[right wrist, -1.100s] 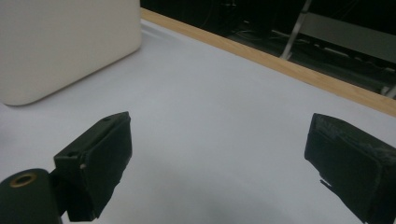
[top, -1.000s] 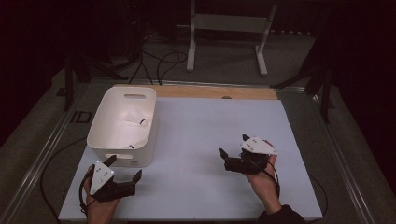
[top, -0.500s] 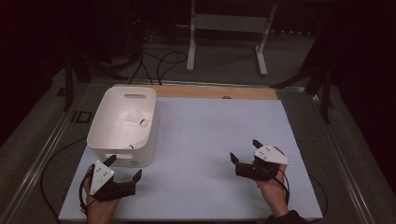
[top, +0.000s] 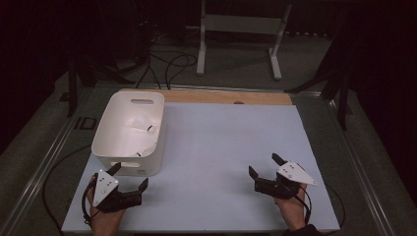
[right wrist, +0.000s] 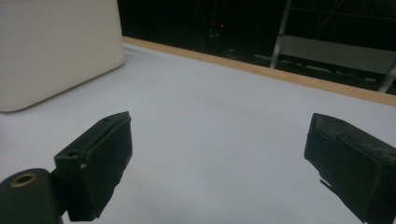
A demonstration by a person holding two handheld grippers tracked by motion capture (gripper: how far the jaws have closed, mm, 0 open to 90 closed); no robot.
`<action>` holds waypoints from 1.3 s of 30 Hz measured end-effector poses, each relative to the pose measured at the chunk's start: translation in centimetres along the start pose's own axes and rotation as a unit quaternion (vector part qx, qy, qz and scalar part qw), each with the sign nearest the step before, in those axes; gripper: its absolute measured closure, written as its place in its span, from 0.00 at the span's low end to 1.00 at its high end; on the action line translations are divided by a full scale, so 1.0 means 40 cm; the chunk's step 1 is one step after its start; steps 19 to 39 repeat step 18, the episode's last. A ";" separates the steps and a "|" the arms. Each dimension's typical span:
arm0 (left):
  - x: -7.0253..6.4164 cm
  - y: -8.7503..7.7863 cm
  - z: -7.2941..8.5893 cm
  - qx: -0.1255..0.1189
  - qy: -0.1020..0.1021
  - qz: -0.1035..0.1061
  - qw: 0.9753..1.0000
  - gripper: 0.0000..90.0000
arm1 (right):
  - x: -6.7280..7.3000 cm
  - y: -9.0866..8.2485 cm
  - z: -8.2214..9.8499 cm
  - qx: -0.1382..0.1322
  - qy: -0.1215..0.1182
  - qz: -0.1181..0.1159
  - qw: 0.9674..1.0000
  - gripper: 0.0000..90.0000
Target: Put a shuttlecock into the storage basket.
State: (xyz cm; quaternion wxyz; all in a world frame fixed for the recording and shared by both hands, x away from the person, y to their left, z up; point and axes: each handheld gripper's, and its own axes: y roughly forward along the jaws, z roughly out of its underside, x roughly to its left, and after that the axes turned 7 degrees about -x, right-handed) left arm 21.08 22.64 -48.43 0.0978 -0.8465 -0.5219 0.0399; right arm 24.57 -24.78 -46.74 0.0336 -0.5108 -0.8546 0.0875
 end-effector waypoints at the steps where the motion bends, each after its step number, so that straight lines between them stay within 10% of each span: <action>1: 0.000 0.000 0.000 0.000 0.000 0.000 1.000 0.00 | -0.003 -0.002 0.001 -0.003 -0.001 0.000 1.000 0.09; 39: 0.003 -0.001 0.001 0.001 0.004 -0.001 1.000 0.00 | -0.007 -0.012 0.014 -0.007 0.003 0.000 1.000 0.09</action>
